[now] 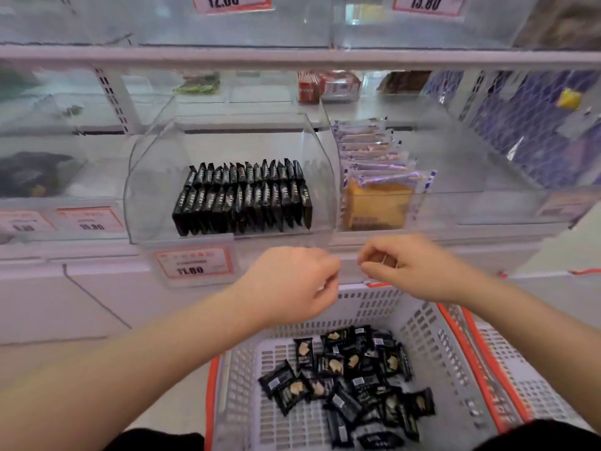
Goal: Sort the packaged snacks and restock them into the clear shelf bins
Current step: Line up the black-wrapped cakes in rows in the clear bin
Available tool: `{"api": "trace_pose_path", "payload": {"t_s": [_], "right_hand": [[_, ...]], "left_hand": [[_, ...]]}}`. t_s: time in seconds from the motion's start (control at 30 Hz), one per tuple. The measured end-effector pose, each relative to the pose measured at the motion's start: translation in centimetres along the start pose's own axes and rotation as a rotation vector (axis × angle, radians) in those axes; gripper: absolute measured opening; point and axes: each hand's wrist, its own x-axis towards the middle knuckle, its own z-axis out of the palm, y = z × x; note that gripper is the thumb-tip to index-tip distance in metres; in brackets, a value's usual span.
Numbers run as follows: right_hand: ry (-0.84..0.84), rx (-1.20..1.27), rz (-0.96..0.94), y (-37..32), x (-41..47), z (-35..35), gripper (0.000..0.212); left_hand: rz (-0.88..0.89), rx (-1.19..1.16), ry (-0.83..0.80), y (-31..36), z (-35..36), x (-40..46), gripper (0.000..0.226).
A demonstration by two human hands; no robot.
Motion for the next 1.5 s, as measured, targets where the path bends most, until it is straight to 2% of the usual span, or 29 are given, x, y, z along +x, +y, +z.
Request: {"api": "trace_pose_path", "payload": {"t_s": [0.2,0.3,0.4,0.53,0.63,0.73,0.9,1.03,1.1,1.17,1.27,1.4,1.43,1.47,1.5], "right_hand": [[-0.427,-0.177,0.22,12.4,-2.7,7.2,0.021],[-0.541,-0.251,0.315,17.8,-4.4,10.5,0.025],[-0.612,-0.242,0.333,21.2,-6.0,14.2,0.023],[-0.742,-0.319,0.292,23.1,-7.2,20.0,0.014],[-0.811,-0.414,0.297,23.8,-6.8,23.8,0.025],[-0.855,-0.597,0.242,24.6,-6.0,26.3,0.035],[-0.905,-0.819,0.256,25.4,-6.4,28.7,0.041],[-0.917,-0.914,0.241,25.4,-6.5,30.0,0.042],[-0.892,-0.824,0.309,25.6,-6.0,29.7,0.04],[-0.818,-0.627,0.435,25.7,-5.4,28.8,0.038],[-0.577,-0.218,0.608,25.7,-5.4,27.4,0.039],[-0.361,0.398,0.801,25.3,-6.3,26.0,0.06],[-0.323,0.482,0.827,25.2,-6.6,25.9,0.062],[-0.292,0.556,0.844,25.1,-6.8,25.8,0.063],[-0.27,0.623,0.855,25.0,-7.2,25.7,0.063]], "left_hand": [[-0.037,0.099,-0.574,2.4,12.4,0.8,0.027],[-0.076,0.072,-0.76,3.3,18.5,1.0,0.028],[-0.153,-0.015,-0.877,4.1,23.6,1.2,0.03],[-0.277,-0.14,-0.942,5.4,29.3,0.5,0.024],[-0.346,-0.219,-1.0,5.9,32.5,-0.7,0.024],[-0.343,-0.256,-1.038,5.7,34.9,-1.6,0.022],[-0.281,-0.19,-0.866,5.7,38.0,-2.5,0.045],[-0.111,-0.08,-0.828,5.6,40.3,-3.0,0.071],[-0.024,-0.02,-0.816,5.7,41.4,-3.2,0.07],[0.02,0.008,-0.781,5.9,42.3,-3.3,0.065],[0.006,0.006,-0.739,6.1,43.1,-3.1,0.055],[-0.008,-0.155,-0.715,5.3,42.3,-3.3,0.056],[-0.031,-0.238,-0.7,5.4,41.7,-3.5,0.056],[-0.128,-0.374,-0.67,5.7,41.1,-3.7,0.055],[-0.309,-0.537,-0.617,6.3,40.3,-3.8,0.051]]}}
